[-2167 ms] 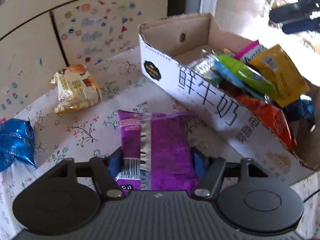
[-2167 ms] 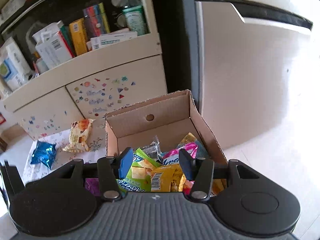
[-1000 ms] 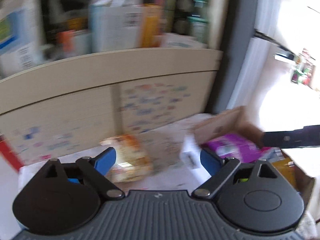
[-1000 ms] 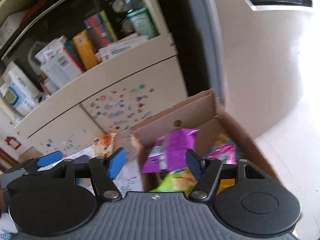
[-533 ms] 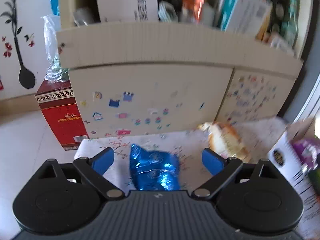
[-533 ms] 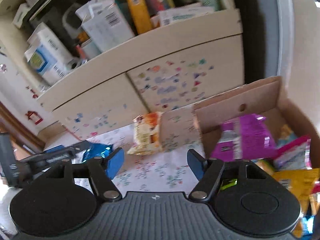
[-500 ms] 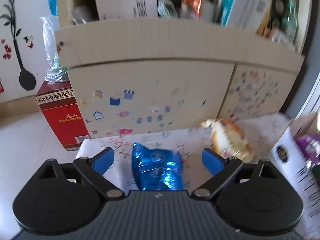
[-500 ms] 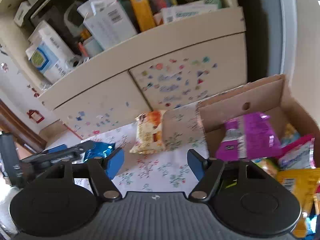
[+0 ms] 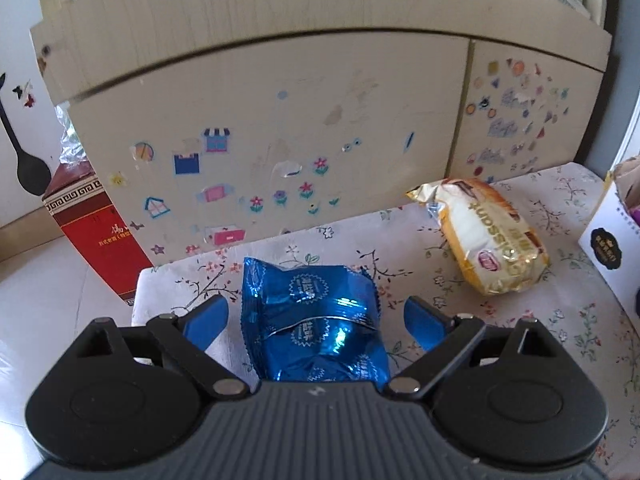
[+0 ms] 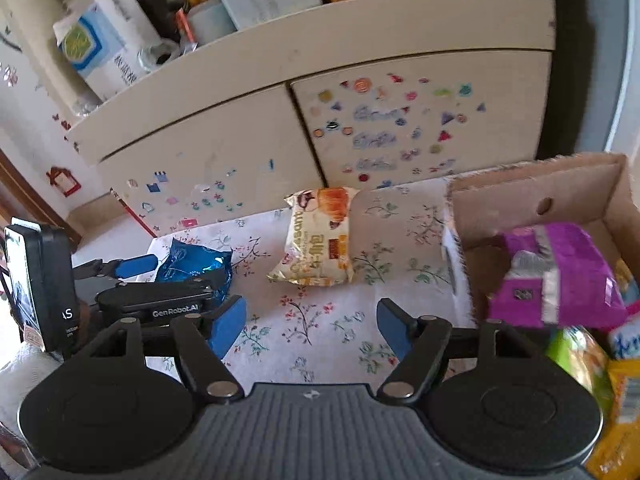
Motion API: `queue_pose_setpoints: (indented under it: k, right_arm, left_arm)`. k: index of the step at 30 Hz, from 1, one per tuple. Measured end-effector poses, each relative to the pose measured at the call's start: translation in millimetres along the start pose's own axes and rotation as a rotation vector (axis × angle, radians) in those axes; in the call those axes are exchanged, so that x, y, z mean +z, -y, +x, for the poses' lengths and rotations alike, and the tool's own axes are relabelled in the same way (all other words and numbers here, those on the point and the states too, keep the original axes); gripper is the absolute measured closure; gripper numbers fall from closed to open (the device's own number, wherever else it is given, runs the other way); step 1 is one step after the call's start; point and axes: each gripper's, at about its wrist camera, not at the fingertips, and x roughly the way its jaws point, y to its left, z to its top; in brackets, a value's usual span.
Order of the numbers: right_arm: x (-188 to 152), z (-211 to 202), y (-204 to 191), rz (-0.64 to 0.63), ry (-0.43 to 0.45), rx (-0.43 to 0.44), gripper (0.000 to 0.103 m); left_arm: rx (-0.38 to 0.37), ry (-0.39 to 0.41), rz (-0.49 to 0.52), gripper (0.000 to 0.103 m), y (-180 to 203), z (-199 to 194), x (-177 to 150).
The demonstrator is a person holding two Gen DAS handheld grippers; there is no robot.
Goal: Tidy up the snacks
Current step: 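Grasp the blue foil bag with left tool while right tool grasps croissant packet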
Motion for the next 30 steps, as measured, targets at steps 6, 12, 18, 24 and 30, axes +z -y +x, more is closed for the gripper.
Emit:
queue_pose_setpoints:
  k: [6,12,18,24,30]
  right_arm:
    - [11,27,-2,0.005,-0.016,-0.024,0.022]
    - [25,54,-14,-0.044,-0.008,-0.068,0.016]
    - [26,81,-10,-0.031,-0.024,-0.08,0.014]
    - [25,102,-8,-0.042,-0.025,-0.11,0.014]
    - [24,115,-4,-0.023,-0.019,-0.113,0.014]
  left_arm:
    - [-0.012,-0.011,-0.03,0.009,-8,9,0]
    - [-0.012,-0.043,-0.041,0.008,-13,18,-4]
    - [-0.013,-0.082,-0.009,0.004,-10,28,-8]
    - [-0.034,-0.095,-0.031,0.0,-12,33,-8]
    - [-0.035,-0.11,-0.045,0.0,-12,36,-5]
